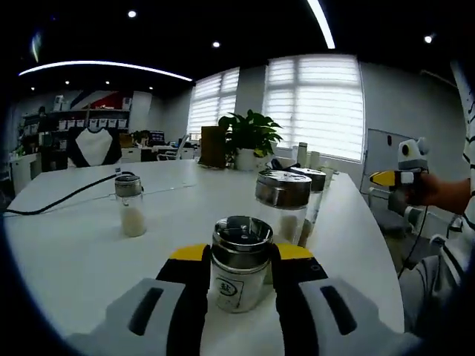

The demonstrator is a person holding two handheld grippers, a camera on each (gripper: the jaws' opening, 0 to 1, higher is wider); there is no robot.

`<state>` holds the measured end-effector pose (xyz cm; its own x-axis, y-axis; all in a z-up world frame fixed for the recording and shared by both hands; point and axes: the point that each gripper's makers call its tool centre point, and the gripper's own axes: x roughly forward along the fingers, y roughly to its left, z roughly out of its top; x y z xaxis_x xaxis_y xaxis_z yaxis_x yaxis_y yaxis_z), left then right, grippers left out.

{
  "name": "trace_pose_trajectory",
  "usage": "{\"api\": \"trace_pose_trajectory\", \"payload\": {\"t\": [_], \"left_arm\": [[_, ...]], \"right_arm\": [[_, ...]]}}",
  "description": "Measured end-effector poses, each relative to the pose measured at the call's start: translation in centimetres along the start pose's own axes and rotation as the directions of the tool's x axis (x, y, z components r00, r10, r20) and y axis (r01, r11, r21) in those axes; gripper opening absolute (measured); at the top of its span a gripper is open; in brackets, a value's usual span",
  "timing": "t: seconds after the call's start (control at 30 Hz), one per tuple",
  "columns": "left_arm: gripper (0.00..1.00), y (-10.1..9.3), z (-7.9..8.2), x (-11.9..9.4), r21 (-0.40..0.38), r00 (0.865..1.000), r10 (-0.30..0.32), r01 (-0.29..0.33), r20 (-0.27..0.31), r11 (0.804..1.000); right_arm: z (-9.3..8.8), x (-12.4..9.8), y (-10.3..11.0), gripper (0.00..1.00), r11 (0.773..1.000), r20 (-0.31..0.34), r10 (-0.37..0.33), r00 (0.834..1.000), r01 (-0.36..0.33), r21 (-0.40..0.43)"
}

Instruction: Rotate the seasoning bottle until the label or dispensing opening points toward the visible target arrow and the bottle remains upright within the marked orientation range

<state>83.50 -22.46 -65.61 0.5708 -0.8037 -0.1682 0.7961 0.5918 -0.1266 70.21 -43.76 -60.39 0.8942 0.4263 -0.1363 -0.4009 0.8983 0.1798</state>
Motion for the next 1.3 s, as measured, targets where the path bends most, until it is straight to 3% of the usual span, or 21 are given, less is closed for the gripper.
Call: {"api": "trace_pose_trajectory", "payload": {"t": [0.27, 0.37, 0.63, 0.73, 0.83, 1.1, 1.13, 1.17, 1.3], "left_arm": [[0.34, 0.3, 0.0, -0.3, -0.015, 0.989, 0.145, -0.145, 0.028, 0.989], [0.34, 0.6, 0.0, -0.7, -0.039, 0.972, 0.232, -0.231, 0.038, 0.972], [0.34, 0.7, -0.3, -1.1, -0.046, 0.958, 0.281, -0.279, 0.062, 0.959], [0.38, 0.7, -1.0, -0.8, -0.047, 0.965, 0.262, -0.261, 0.017, 0.964], [0.56, 0.6, -0.5, -1.0, -0.055, 0.965, 0.259, -0.256, 0.046, 0.965], [0.53, 1.0, 2.0, -1.7, 0.006, 0.973, 0.216, -0.218, 0.085, 0.976], [0.52, 0.8, 2.4, -1.6, 0.032, 0.977, 0.191, -0.195, 0.096, 0.98], [0.49, 0.1, 2.9, -1.4, 0.056, 0.987, 0.127, -0.133, 0.1, 0.99], [0.37, -1.0, 3.6, -1.3, 0.093, 0.996, 0.019, -0.027, 0.087, 0.995]], "right_arm": [[0.1, 0.0, 0.1, 0.0, 1.0, 0.006, -0.002, 1.0, 0.002, 0.002], [0.1, 0.0, -0.1, 0.0, 1.0, 0.009, -0.007, 1.0, 0.007, 0.006], [-0.6, -0.2, -0.5, 0.0, 0.999, -0.003, -0.02, 1.0, 0.02, 0.026], [-0.7, -0.4, -0.7, 0.0, 0.999, -0.001, -0.023, 1.0, 0.023, 0.032], [-0.8, -0.5, -0.9, 0.0, 0.999, 0.0, -0.026, 1.0, 0.026, 0.043], [-0.8, -0.2, -0.5, 0.0, 0.999, -0.005, -0.013, 1.0, 0.013, 0.039], [-0.7, -0.2, -0.4, 0.0, 0.999, -0.003, -0.01, 1.0, 0.01, 0.039], [-0.7, -0.1, -0.3, 0.0, 0.999, -0.003, -0.008, 1.0, 0.008, 0.037], [-0.7, -0.1, -0.1, 0.0, 0.999, -0.007, 0.002, 1.0, -0.002, 0.032]]}}
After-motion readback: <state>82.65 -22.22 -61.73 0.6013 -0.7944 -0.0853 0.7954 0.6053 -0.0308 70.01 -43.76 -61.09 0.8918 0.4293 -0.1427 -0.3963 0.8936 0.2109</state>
